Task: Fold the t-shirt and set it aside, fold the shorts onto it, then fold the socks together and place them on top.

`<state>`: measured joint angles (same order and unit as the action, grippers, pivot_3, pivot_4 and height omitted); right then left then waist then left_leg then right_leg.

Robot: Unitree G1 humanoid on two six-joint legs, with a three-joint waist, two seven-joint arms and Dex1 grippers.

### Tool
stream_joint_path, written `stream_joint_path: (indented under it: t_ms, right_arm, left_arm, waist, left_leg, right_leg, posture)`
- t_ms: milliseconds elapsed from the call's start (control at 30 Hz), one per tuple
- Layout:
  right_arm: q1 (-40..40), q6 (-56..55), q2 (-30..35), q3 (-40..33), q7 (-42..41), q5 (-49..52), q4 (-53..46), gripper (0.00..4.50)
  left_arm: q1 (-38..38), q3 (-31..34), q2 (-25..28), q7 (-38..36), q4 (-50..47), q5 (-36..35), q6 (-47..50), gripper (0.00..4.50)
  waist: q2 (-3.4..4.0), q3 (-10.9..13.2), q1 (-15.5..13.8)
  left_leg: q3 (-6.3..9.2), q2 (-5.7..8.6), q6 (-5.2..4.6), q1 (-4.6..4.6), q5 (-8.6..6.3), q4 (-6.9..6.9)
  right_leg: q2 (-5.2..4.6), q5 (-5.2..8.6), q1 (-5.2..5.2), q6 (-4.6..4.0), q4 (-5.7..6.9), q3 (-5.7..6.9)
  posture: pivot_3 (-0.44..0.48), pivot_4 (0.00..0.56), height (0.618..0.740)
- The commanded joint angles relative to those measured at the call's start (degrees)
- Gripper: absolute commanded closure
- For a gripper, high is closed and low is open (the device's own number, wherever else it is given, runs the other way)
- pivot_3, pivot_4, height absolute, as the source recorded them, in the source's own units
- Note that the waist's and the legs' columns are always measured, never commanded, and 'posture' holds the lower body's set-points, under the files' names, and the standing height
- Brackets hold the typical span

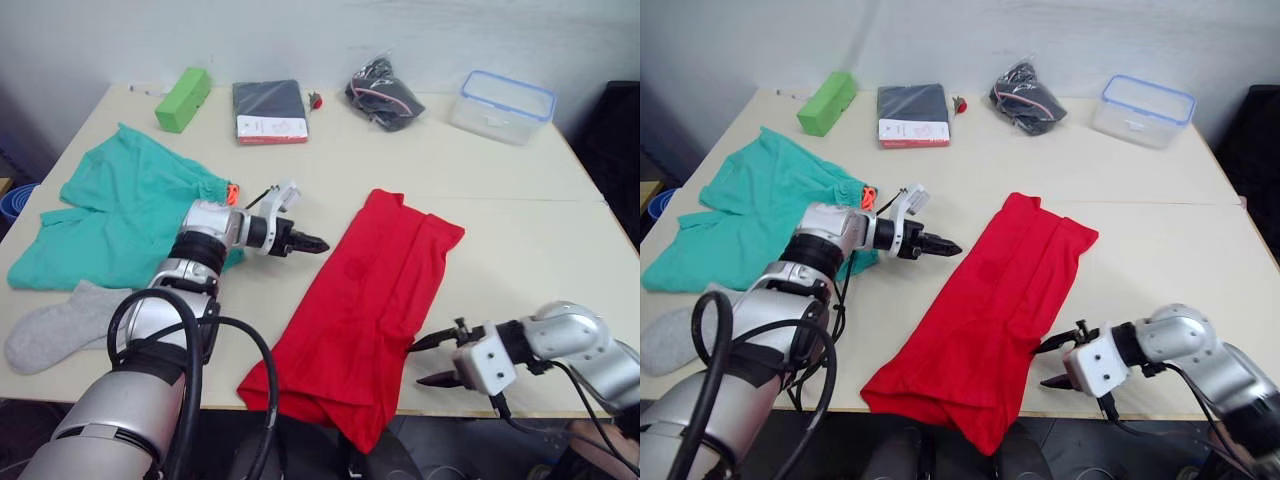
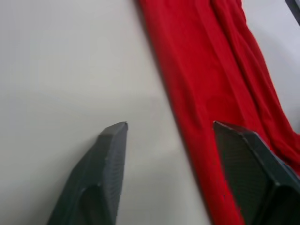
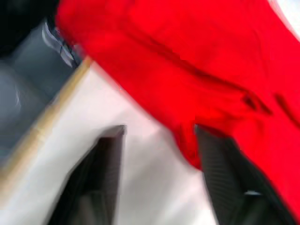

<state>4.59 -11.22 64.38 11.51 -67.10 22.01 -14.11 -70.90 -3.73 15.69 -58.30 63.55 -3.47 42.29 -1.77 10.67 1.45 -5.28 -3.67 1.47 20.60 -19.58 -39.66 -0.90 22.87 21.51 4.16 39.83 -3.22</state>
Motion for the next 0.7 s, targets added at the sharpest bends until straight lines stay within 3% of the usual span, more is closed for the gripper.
stream_joint_path:
  t_ms: [33,133,333,433,533,700]
  right_arm:
    - [-6.23,31.09,7.45,-10.54,11.95,25.78,-13.44,0.80]
    - [-10.12,49.55,11.32,-16.28,25.15,47.26,-18.24,0.80]
    - [-8.51,62.74,7.20,-14.51,48.34,65.36,-17.62,0.80]
    - [-3.92,65.33,1.18,-10.48,55.99,69.71,-15.29,0.76]
    - [-0.48,68.50,-4.40,-6.86,64.14,69.52,-10.75,0.76]
    - [0.42,71.58,-8.91,-6.42,67.43,69.91,-8.34,0.76]
  left_arm:
    - [-1.35,-0.74,-2.11,1.60,4.18,1.52,-2.93,1.14]
    - [-1.96,-0.78,-3.34,1.62,6.07,2.12,-4.54,1.14]
    - [-1.59,-1.43,-4.48,2.80,7.87,3.95,-6.92,1.14]
    - [-1.06,-1.80,-4.59,3.51,8.34,4.69,-7.94,1.77]
    - [-0.87,-1.56,-4.66,4.01,8.64,4.99,-8.23,2.69]
    - [-0.86,-0.97,-4.80,3.91,8.56,4.96,-8.07,4.29]
  waist:
    - [0.03,-0.01,-0.03]
    - [-0.04,-0.07,0.11]
    - [-0.12,-0.09,-0.16]
    - [-0.13,-0.09,-0.01]
    - [-0.12,-0.10,0.04]
    - [-0.53,-0.36,0.10]
  left_leg:
    - [0.02,0.00,0.00,-0.01,0.00,0.00]
    - [0.07,-0.02,0.03,-0.04,0.02,0.03]
    - [0.06,0.00,0.01,0.07,0.02,0.05]
    - [0.05,0.00,-0.02,0.11,0.01,0.04]
    - [0.04,-0.01,-0.02,0.13,0.01,0.04]
    - [0.05,-0.02,-0.02,0.17,0.01,0.09]
  right_leg:
    - [0.00,0.00,-0.03,0.00,0.00,0.01]
    - [0.02,0.00,-0.13,0.00,-0.04,0.01]
    - [0.04,0.00,-0.06,0.01,-0.20,0.00]
    - [0.03,-0.01,-0.03,0.03,-0.25,-0.01]
    - [0.05,-0.01,0.03,0.03,-0.22,-0.02]
    - [0.07,-0.01,0.06,0.03,-0.27,-0.01]
  posture:
    - [0.000,0.150,0.740]
    - [0.000,0.150,0.740]
    - [0.000,0.150,0.740]
    - [0.000,0.150,0.740]
    - [0.000,0.150,0.740]
    - [0.000,0.150,0.740]
